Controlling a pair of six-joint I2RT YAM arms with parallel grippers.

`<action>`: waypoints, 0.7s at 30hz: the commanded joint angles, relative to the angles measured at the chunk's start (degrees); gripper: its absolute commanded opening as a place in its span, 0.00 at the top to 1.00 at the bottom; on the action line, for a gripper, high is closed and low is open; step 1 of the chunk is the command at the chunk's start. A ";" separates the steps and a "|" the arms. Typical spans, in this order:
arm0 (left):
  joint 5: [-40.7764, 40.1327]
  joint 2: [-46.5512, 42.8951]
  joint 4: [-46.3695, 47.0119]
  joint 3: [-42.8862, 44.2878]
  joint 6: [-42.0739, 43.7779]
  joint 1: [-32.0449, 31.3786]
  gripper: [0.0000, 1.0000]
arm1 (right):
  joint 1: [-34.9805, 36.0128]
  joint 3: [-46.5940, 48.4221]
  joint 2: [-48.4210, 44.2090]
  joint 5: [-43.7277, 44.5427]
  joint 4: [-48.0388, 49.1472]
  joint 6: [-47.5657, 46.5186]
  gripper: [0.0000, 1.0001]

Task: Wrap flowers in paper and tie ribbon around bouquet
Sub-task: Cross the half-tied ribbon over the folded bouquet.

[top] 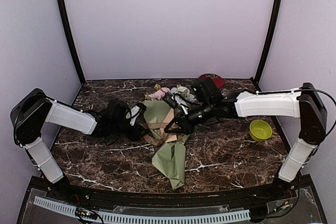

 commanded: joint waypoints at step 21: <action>3.24 0.58 2.28 -0.15 6.03 0.05 1.00 | -0.28 -2.80 -1.67 -1.22 5.06 3.34 1.00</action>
